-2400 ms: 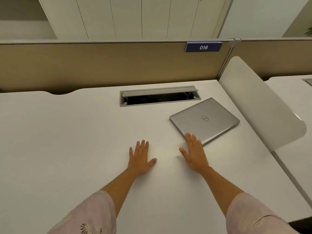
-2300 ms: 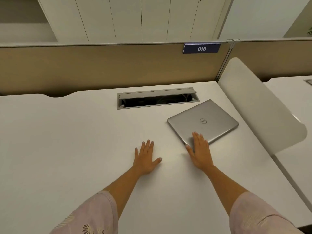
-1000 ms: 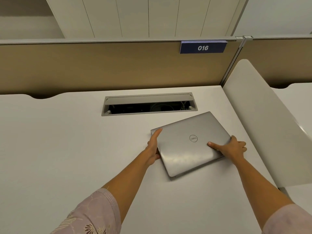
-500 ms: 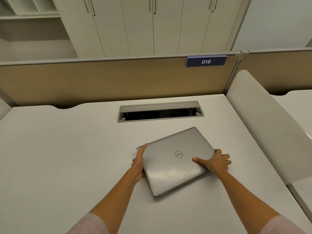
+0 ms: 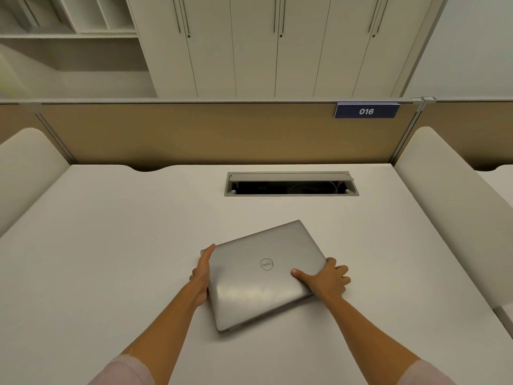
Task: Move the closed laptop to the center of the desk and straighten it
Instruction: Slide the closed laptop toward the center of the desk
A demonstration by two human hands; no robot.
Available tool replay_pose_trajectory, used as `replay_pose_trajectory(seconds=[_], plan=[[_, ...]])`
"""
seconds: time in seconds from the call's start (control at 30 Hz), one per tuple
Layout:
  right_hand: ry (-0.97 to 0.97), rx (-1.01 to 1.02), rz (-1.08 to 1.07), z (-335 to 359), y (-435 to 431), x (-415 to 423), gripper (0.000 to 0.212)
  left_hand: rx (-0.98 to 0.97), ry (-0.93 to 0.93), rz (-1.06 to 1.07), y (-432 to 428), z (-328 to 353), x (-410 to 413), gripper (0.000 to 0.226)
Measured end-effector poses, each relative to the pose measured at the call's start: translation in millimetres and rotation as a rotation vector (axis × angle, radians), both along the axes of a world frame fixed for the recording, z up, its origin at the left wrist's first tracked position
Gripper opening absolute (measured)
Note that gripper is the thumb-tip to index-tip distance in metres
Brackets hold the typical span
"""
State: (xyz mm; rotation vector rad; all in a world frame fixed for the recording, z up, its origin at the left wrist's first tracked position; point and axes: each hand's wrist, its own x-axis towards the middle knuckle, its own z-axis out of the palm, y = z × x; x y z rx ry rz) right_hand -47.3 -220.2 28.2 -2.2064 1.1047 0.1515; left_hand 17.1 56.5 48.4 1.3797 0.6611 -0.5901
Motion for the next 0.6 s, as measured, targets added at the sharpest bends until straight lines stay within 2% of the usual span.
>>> replay_pose_trajectory(seconds=[0.3, 0.47, 0.57, 0.6], plan=[[-0.034, 0.005, 0.034, -9.0, 82.9, 9.5, 0.107, -0.016, 0.005, 0.164, 69.4, 3.1, -4.8, 0.107], [-0.053, -0.018, 0.046, -10.9, 101.8, 12.2, 0.109, 0.104, -0.034, 0.162, 85.6, -6.4, 5.1, 0.085], [-0.054, -0.027, 0.067, -10.6, 101.6, 11.8, 0.109, 0.215, 0.029, 0.061, 85.1, -13.4, 8.3, 0.051], [-0.056, -0.036, 0.078, -10.9, 101.0, 11.0, 0.109, 0.286, 0.033, 0.030, 84.0, -16.0, 8.8, 0.052]])
